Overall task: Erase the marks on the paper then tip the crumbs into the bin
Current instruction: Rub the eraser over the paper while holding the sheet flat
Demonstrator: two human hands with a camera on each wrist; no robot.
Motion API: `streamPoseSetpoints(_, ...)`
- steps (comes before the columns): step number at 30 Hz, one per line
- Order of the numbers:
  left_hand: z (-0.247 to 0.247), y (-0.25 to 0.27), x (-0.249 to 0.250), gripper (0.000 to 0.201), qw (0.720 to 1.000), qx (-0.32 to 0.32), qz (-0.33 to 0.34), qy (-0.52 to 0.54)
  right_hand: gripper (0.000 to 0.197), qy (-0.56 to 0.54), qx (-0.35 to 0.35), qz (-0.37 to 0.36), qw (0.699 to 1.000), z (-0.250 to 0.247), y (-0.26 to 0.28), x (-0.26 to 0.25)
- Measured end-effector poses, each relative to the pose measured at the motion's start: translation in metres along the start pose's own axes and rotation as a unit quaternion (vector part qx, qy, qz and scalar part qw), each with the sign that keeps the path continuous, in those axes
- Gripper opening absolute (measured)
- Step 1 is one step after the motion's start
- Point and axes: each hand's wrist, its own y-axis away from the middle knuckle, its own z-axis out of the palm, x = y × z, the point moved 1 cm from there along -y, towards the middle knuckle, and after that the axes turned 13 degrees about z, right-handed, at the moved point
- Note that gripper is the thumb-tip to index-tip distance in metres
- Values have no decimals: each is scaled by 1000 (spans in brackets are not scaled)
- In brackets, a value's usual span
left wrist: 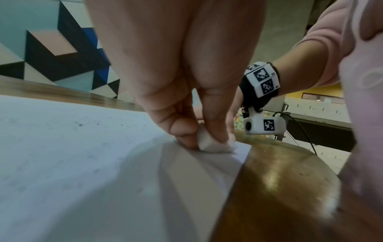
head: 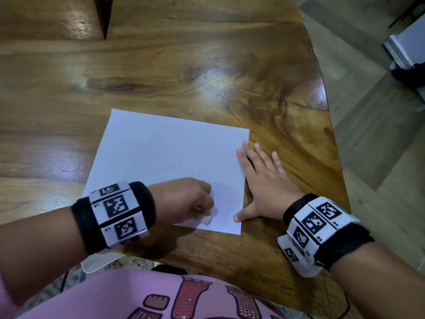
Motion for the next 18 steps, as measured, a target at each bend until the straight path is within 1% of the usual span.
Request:
streamPoseSetpoints(2,-5,-3,-2,7,1000,1,-3,-10,139,-2,-1,0,1000,-1,1,0)
streamPoseSetpoints(3,-10,-9,-2,7,1000,22,1,-22,139,-3,-1,1,1000,-1,1,-1)
streamPoseSetpoints(4,-17,-16,-3,12,998,50,-5,-30,139,-3,0,2,1000,-1,1,-1)
streamPoseSetpoints(5,-24,-24,-4,16,996,78,-14,-38,139,-2,1,2,1000,-1,1,-1)
streamPoseSetpoints(7,-37,-41,-6,18,990,120,-46,-51,140,-3,1,3,1000,-1,0,-1)
streamPoseSetpoints(9,-42,-52,-6,16,985,144,-79,-46,140,-7,4,3,1000,-1,0,-1)
streamPoseSetpoints(10,-40,-52,-6,13,985,146,-82,-41,140,-10,5,3,1000,-1,0,-1)
streamPoseSetpoints(11,-38,-49,-4,10,986,142,-70,-43,140,-11,7,4,1000,-1,0,-1)
streamPoseSetpoints(12,-33,-43,-2,8,990,125,-51,-47,141,-13,8,4,1000,-1,0,-1)
streamPoseSetpoints(14,-21,-26,0,6,997,68,-6,-45,141,-16,11,4,1000,-1,-1,-1)
streamPoseSetpoints(16,-15,-16,1,6,999,16,4,-37,141,-18,14,4,1000,0,-1,-1)
streamPoseSetpoints(17,-17,-18,0,6,999,12,6,-40,141,-18,14,3,1000,0,-1,-1)
streamPoseSetpoints(18,-22,-23,1,6,998,23,8,-51,141,-18,14,2,1000,0,-1,-1)
